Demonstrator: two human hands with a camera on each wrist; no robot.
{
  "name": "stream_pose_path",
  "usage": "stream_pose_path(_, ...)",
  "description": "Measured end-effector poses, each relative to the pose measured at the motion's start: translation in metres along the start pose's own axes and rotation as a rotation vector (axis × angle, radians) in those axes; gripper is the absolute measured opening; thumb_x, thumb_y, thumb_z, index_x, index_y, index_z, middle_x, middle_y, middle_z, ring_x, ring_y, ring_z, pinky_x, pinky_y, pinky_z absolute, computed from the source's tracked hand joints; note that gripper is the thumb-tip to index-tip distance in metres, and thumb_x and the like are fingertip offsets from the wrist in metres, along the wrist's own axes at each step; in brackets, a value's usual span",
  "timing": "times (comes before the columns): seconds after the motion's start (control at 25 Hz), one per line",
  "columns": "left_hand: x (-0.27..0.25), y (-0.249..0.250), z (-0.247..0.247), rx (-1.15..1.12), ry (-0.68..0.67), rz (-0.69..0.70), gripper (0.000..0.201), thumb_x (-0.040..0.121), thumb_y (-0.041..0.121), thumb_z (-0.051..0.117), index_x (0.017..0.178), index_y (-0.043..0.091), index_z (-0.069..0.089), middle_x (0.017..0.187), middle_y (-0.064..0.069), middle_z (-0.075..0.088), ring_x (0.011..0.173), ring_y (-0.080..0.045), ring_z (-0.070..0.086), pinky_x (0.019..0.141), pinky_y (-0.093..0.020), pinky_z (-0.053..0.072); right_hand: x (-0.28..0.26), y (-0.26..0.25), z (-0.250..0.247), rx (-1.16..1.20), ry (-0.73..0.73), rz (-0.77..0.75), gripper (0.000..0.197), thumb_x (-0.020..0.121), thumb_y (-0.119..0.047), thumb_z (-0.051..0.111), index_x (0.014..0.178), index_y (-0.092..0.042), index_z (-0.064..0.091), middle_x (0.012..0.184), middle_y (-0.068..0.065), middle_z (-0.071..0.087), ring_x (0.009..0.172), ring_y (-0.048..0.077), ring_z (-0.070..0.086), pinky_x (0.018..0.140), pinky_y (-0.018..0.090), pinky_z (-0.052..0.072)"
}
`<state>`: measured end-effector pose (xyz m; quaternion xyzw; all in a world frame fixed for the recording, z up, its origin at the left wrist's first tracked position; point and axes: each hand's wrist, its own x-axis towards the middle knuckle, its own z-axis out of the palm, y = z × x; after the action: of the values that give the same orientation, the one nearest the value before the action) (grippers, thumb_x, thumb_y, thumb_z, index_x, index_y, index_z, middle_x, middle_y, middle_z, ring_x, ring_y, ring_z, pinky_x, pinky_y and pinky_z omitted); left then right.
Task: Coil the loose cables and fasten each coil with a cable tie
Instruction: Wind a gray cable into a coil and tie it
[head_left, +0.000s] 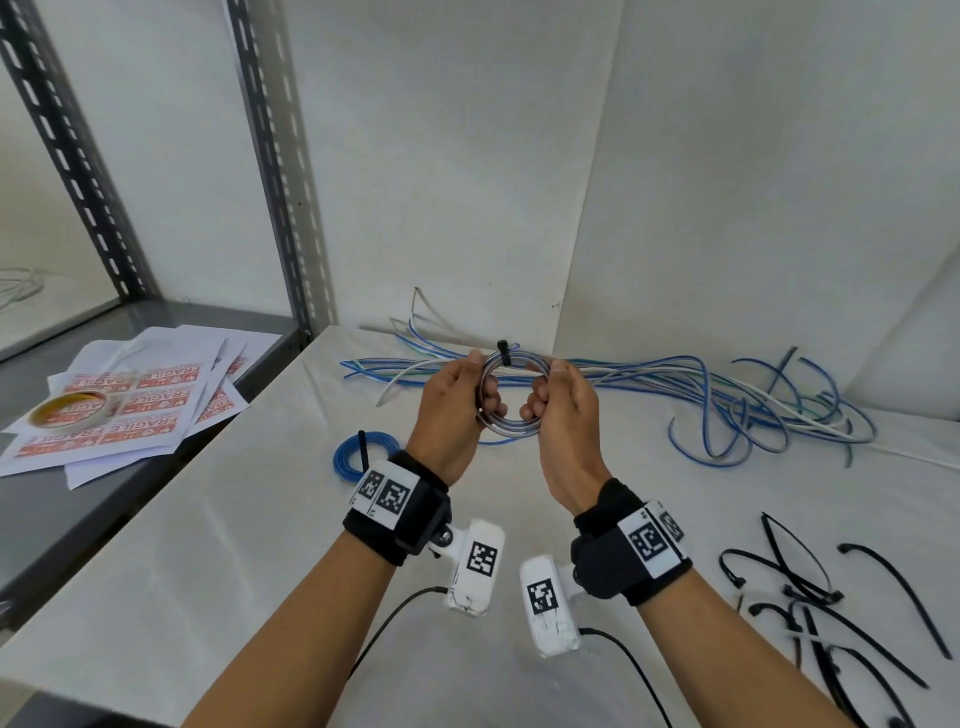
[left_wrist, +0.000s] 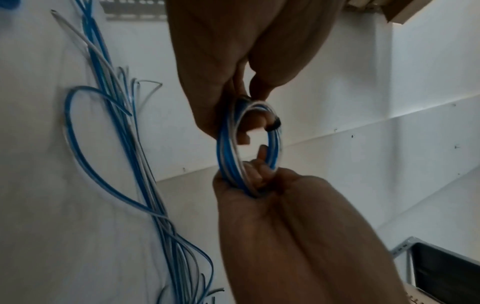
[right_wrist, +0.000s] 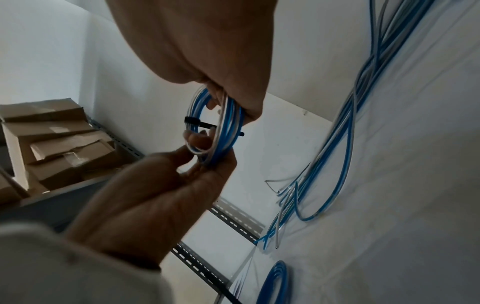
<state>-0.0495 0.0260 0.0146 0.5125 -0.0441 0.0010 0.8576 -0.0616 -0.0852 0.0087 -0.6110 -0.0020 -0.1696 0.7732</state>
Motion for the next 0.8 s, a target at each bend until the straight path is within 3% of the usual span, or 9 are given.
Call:
stream_pose_path(0.08,0.003,0.003,0.007,-0.025,0.044,-0.024,0.032,0.110,0.017,0.036,0.078,0.015,0.044,0.055,0.006,0.038,0.050,-0.010,0.031,0.056,-0.028,0.033,-0.003,0.004,-0.003,-0.092,-0.038,-0.036,0.027,0.111,-0.018,0.032,0.100,-0.006,0.053,0.070,-0.003,0.038,0.060,0.010,0.038,0.065,0.030,0.042)
stream_pose_path(0.2,0.005,0.003,-0.002,0.130,0.056,0.059,0.036,0.109,0.022,0.040,0.074,0.018,0.046,0.056,0.009,0.030,0.051,-0.009,0.026,0.055,-0.027,0.028,-0.002,0.003,-0.011,-0.217,-0.146,-0.046,0.036,0.111,-0.020,0.033,0.105,0.006,0.057,0.078,0.002,0.053,0.069,0.010,0.052,0.075,0.032,0.049)
stream_pose_path(0.32,0.003,0.001,-0.012,0.323,-0.036,0.226,0.034,0.108,0.026,0.046,0.075,0.018,0.050,0.062,0.006,0.030,0.056,-0.010,0.027,0.054,-0.027,0.028,0.015,-0.024,-0.019,-0.328,-0.190,0.093,0.046,0.109,-0.040,0.037,0.109,-0.010,0.072,0.096,0.003,0.074,0.084,0.012,0.066,0.080,0.029,0.051)
stream_pose_path(0.4,0.001,0.001,-0.012,0.428,-0.085,0.283,0.033,0.106,0.031,0.049,0.077,0.017,0.052,0.060,0.010,0.035,0.052,-0.008,0.031,0.052,-0.024,0.031,0.025,-0.042,-0.019,-0.371,-0.271,0.208,0.047,0.104,-0.048,0.045,0.106,-0.013,0.075,0.092,0.004,0.077,0.079,0.011,0.069,0.076,0.026,0.053)
stream_pose_path(0.56,-0.003,0.002,-0.007,0.554,-0.165,0.301,0.029,0.106,0.034,0.050,0.090,0.011,0.057,0.059,0.017,0.044,0.053,-0.006,0.037,0.053,-0.023,0.036,0.035,-0.044,-0.017,-0.263,-0.265,0.136,0.025,0.099,-0.021,0.063,0.111,-0.003,0.074,0.097,0.006,0.076,0.076,0.004,0.069,0.069,0.016,0.050)
stream_pose_path(0.68,-0.006,0.003,-0.005,0.594,-0.152,0.211,0.030,0.108,0.031,0.046,0.106,0.009,0.066,0.056,0.018,0.045,0.054,-0.005,0.037,0.053,-0.024,0.035,0.032,-0.044,-0.021,-0.279,-0.235,0.084,0.021,0.095,-0.015,0.069,0.111,-0.001,0.074,0.079,-0.006,0.073,0.065,-0.003,0.061,0.065,0.015,0.045)
stream_pose_path(0.8,-0.010,0.006,0.004,0.523,-0.058,0.223,0.034,0.105,0.031,0.051,0.088,0.009,0.071,0.057,0.017,0.055,0.053,0.002,0.046,0.053,-0.013,0.036,0.026,-0.049,-0.019,-0.285,-0.218,0.030,0.015,0.095,-0.007,0.067,0.105,0.002,0.073,0.060,-0.017,0.066,0.057,-0.006,0.059,0.059,0.009,0.044)
